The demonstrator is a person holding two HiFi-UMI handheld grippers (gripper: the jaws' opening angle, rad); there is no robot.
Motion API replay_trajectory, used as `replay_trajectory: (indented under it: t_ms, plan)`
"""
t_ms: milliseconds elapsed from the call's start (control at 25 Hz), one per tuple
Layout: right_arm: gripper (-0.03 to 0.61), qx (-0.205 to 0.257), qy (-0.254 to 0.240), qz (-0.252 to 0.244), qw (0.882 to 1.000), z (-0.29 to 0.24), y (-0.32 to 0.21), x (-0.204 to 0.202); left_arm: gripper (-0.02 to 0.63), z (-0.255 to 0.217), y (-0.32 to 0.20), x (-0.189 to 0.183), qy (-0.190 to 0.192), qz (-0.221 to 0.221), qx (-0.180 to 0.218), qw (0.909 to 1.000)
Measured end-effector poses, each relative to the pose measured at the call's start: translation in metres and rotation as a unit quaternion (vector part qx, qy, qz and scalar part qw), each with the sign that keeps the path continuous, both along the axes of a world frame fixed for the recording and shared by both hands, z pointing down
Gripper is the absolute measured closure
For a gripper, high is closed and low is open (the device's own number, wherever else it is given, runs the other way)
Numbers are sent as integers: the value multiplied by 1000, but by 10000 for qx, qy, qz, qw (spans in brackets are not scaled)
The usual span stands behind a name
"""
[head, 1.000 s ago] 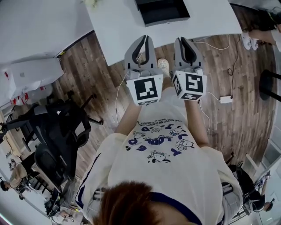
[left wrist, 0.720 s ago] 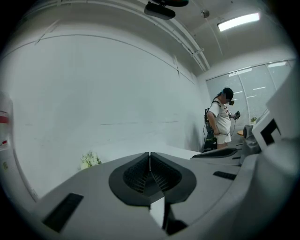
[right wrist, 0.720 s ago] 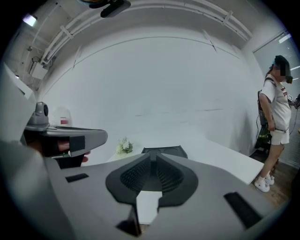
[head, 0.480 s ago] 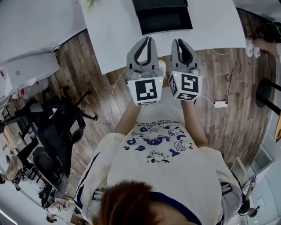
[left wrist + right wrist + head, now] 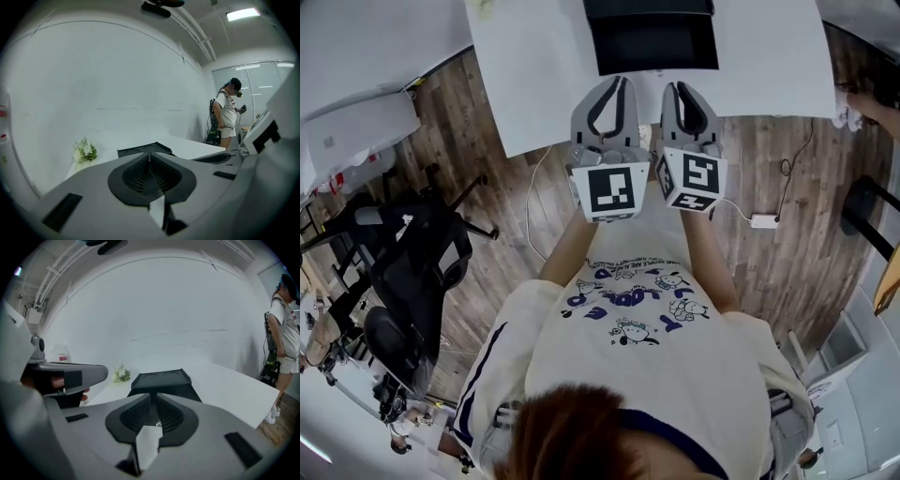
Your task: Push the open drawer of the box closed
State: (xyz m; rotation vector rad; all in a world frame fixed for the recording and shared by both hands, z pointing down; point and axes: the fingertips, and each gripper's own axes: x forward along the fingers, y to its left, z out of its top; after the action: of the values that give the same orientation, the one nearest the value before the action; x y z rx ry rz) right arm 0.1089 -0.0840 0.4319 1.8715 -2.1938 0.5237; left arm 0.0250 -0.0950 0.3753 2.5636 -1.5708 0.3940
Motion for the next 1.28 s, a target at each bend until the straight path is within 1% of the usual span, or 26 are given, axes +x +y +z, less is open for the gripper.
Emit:
replay_trajectory:
  t_ms: [360,400,480,520,880,1280]
  plan:
    - [539,-348,-119,-215,9991,32,-13,-1,594,28,-11,13,-114,-44,-227,9997]
    - [531,-391,-155,-260,9988,36,-14,-3,594,31,-12,14,-123,-50,-254,9996]
    - [485,-472,-211,-365,9980,42,-16,-6,594,36,-13,15,-128,-57,-298,9995]
    - [480,-505,-217,-408,9977,45,-16,-8,594,39,-13,15,-126,-60,-315,9994]
    - [480,-731,-126,-478,9961,70,-20,-8,594,52,-19,12,-123,-225,-453,9986]
    - [480,-989,-56,-395,9943,97,-24,-6,594,67,-26,4,-125,-403,-579,9974]
